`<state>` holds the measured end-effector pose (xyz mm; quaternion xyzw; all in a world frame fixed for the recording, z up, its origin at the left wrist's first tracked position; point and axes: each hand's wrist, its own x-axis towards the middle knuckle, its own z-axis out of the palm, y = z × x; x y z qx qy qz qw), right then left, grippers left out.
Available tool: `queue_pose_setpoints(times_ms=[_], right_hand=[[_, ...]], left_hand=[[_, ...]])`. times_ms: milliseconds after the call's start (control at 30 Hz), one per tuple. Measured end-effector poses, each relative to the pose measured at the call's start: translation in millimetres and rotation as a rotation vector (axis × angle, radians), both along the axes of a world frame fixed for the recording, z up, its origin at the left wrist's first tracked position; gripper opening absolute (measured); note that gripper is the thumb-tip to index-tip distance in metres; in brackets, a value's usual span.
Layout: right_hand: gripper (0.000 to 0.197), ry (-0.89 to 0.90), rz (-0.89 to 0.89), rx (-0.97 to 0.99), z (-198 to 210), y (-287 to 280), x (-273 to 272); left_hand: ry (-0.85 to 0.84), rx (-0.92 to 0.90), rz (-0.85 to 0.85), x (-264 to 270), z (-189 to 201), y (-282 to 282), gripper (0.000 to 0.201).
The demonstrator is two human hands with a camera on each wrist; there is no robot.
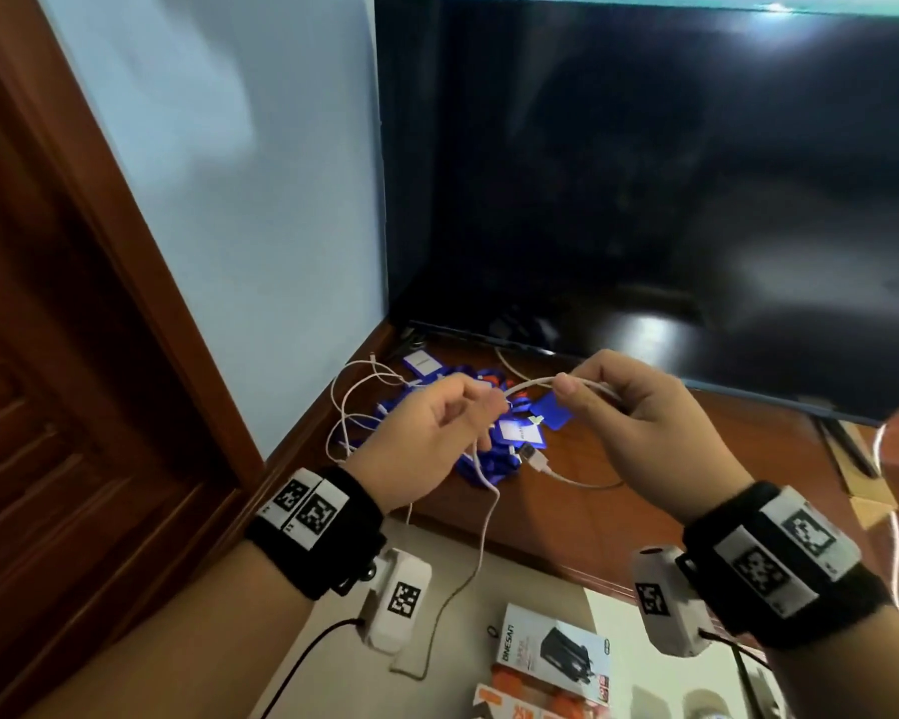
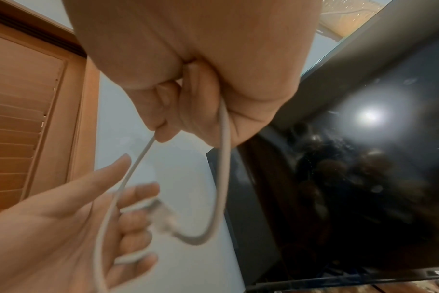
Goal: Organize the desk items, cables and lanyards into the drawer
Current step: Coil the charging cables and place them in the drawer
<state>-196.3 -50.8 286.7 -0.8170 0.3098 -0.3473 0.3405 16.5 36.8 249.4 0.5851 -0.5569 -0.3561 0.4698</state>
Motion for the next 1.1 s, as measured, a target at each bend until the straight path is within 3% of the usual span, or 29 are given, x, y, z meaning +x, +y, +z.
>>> queue_pose_setpoints(times_ms=[133,233,367,433,500,667,733,767,800,900,1100], right_hand=[[0.037,0.005,0.014,0.029,-10,2,1],[0.038,-0.025,0.025,0.072,-15,1,0],[0.045,0.005,0.071,0.216,-29,-1,-12],[0.039,0.032,0.134,0.305,-36,3,-17],[0.034,0.055,0.188,0.307,-38,10,-18],[0.032,0.008,0.176,0.278,-41,19,-5],[0.029,-0.054,0.146,0.300,-37,22,4],[0.028,-0.084,0.126,0.312,-33,24,8],[0.027,-0.104,0.105,0.323,-28,24,11],[0.030,-0.140,0.076,0.306,-13,23,19],[0.033,-0.174,0.005,0.364,-3,17,11]], left_hand=[[-0.111,-0.056,-0.112,2,12,-7,0.032],[-0.015,-0.025,-0.194,0,22,-8,0.029],[0.150,-0.075,0.034,33,33,-14,0.025],[0.184,-0.110,0.143,59,39,-15,0.027],[0.060,-0.114,0.173,75,44,-14,0.028],[-0.441,-0.044,0.332,81,30,-20,0.028],[-0.627,-0.101,0.299,68,21,-20,0.033],[-0.635,-0.143,0.222,57,16,-20,0.040],[-0.561,-0.155,0.118,42,11,-18,0.044],[-0.126,-0.007,-0.078,4,3,-9,0.047],[0.068,-0.032,0.016,1,9,-12,0.045]])
